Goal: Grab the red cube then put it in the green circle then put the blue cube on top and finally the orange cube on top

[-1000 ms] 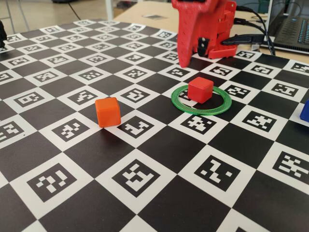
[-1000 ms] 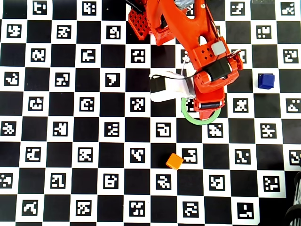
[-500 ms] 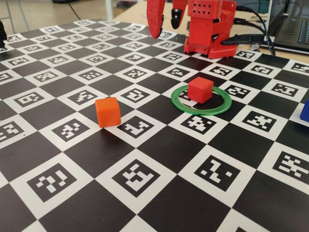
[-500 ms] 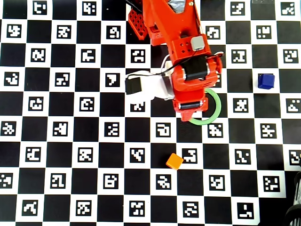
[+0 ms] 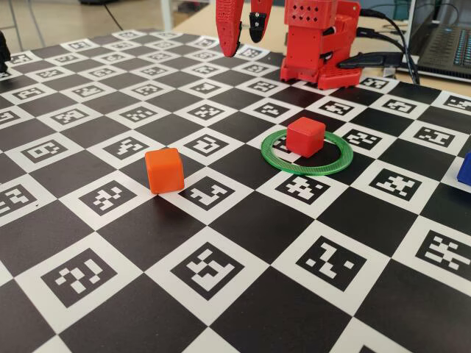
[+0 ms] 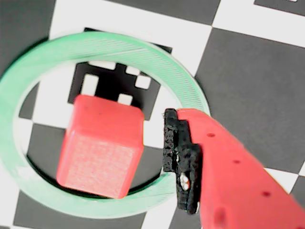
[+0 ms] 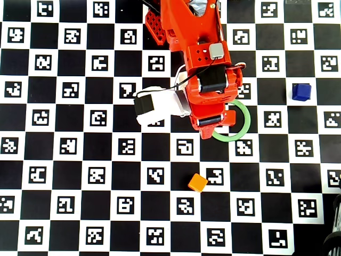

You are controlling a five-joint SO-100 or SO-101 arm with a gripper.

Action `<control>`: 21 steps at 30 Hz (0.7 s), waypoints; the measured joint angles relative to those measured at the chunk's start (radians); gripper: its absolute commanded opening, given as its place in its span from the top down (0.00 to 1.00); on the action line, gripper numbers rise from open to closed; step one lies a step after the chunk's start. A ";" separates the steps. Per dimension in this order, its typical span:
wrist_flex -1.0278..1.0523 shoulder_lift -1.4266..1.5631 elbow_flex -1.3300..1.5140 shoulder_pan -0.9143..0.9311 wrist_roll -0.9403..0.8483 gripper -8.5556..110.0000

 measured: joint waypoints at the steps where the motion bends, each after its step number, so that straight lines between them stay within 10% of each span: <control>1: 0.000 0.000 0.000 0.000 0.012 0.67; 21: -0.041 0.067 0.018 -0.160 -0.037 0.67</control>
